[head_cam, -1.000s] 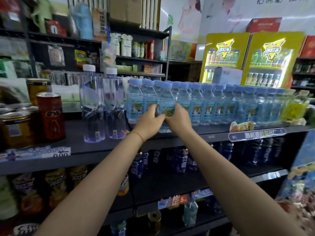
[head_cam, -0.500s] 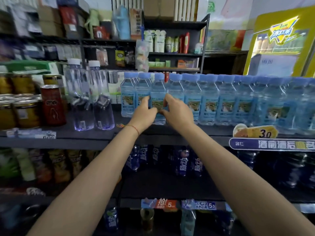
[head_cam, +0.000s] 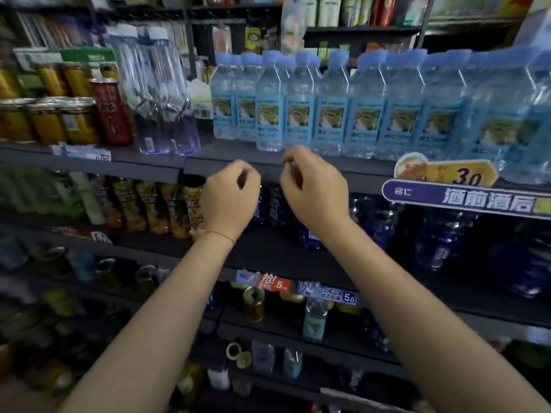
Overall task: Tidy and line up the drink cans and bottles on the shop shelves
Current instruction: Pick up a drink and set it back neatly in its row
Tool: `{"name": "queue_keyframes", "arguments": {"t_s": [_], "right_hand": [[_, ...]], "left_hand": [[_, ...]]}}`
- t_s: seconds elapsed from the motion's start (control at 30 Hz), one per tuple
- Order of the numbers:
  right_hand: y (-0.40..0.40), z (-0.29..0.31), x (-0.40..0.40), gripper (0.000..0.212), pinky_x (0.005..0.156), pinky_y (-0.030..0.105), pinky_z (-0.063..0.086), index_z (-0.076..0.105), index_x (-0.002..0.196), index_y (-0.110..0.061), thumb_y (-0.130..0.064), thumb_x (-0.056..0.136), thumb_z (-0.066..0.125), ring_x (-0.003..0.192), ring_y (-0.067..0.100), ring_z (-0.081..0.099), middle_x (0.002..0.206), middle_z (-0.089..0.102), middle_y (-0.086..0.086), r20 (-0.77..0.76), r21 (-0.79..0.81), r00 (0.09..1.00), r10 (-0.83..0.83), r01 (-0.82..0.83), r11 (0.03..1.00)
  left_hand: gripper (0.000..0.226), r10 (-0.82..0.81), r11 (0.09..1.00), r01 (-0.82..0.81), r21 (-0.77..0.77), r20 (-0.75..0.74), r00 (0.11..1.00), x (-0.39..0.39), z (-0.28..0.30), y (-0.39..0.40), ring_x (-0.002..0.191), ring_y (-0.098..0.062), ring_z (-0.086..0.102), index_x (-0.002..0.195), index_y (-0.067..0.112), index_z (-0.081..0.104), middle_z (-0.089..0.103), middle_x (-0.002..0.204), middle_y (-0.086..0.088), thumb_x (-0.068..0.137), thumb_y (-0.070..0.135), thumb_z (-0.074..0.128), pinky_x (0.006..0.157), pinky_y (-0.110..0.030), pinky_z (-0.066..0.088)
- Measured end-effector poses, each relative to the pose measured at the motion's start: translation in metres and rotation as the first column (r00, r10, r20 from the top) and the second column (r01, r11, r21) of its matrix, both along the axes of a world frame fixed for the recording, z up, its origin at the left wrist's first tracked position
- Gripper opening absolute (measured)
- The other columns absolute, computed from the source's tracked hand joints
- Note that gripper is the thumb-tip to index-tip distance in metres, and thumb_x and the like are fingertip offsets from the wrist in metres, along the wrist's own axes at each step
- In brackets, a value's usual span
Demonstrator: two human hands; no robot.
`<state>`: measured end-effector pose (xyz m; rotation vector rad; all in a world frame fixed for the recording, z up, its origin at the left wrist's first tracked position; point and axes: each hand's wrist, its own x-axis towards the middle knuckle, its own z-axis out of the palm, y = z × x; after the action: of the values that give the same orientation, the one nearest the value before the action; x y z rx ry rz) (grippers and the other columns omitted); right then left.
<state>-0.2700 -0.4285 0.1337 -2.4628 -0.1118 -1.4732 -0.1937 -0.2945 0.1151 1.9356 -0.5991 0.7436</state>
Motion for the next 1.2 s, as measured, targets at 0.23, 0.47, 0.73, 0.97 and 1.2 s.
{"name": "queue_keyframes", "arguments": {"t_s": [0.23, 0.47, 0.73, 0.97, 1.2], "right_hand": [[-0.005, -0.165, -0.038, 0.012, 0.052, 0.036, 0.045, 0.059, 0.092, -0.016, -0.027, 0.089, 0.053, 0.064, 0.023, 0.057, 0.074, 0.062, 0.001, -0.504, 0.323, 0.848, 0.166, 0.006, 0.946], [-0.055, -0.298, -0.037, 0.027, 0.064, 0.030, 0.045, 0.062, 0.086, -0.015, -0.037, 0.089, 0.047, 0.083, 0.026, 0.064, 0.094, 0.068, 0.010, -0.962, 0.263, 0.168, 0.214, 0.363, 0.894], [-0.084, -0.345, -0.021, 0.063, 0.080, 0.028, 0.040, 0.037, 0.139, -0.008, -0.024, 0.087, 0.069, 0.118, 0.034, 0.056, 0.135, 0.053, 0.015, -0.834, 0.526, 0.481, 0.272, 0.541, 0.657], [-0.081, -0.354, -0.026, 0.073, 0.086, 0.026, 0.040, 0.041, 0.139, -0.020, -0.023, 0.077, 0.080, 0.121, 0.024, 0.050, 0.131, 0.054, 0.007, -0.752, 0.637, 0.561, 0.348, 0.479, 0.604], [-0.066, -0.349, -0.031, 0.061, 0.075, 0.031, 0.045, 0.044, 0.122, -0.018, -0.038, 0.074, 0.077, 0.101, 0.023, 0.061, 0.113, 0.059, 0.000, -0.824, 0.524, 0.491, 0.283, 0.471, 0.709]], "left_hand": [[0.032, 0.021, 0.887, 0.282, 0.365, -0.642, 0.766, -0.017, -0.161, -0.018, 0.078, -0.029, 0.062, 0.062, 0.020, 0.057, 0.066, 0.077, -0.009, 0.090, 0.033, 0.050, 0.064, -0.036, 0.042], [0.019, 0.001, 0.833, 0.508, 0.220, -0.919, 0.395, -0.037, -0.264, -0.061, 0.071, -0.020, 0.066, 0.106, 0.015, 0.066, 0.069, 0.087, -0.006, 0.097, 0.020, 0.050, 0.069, -0.030, 0.051], [0.042, -0.196, 0.910, 0.389, -0.143, -0.976, 0.099, -0.040, -0.311, -0.094, 0.115, -0.026, 0.060, 0.133, 0.028, 0.046, 0.062, 0.116, 0.000, 0.094, 0.013, 0.056, 0.084, -0.038, 0.049], [0.036, -0.187, 0.934, 0.330, -0.140, -0.975, 0.116, -0.047, -0.314, -0.089, 0.103, -0.026, 0.066, 0.122, 0.033, 0.052, 0.069, 0.109, -0.003, 0.090, 0.015, 0.057, 0.065, -0.027, 0.048], [0.045, -0.130, 0.922, 0.380, -0.078, -0.985, 0.114, -0.060, -0.299, -0.074, 0.093, -0.021, 0.066, 0.129, 0.025, 0.053, 0.069, 0.108, -0.008, 0.088, 0.008, 0.050, 0.060, -0.026, 0.048]]}}
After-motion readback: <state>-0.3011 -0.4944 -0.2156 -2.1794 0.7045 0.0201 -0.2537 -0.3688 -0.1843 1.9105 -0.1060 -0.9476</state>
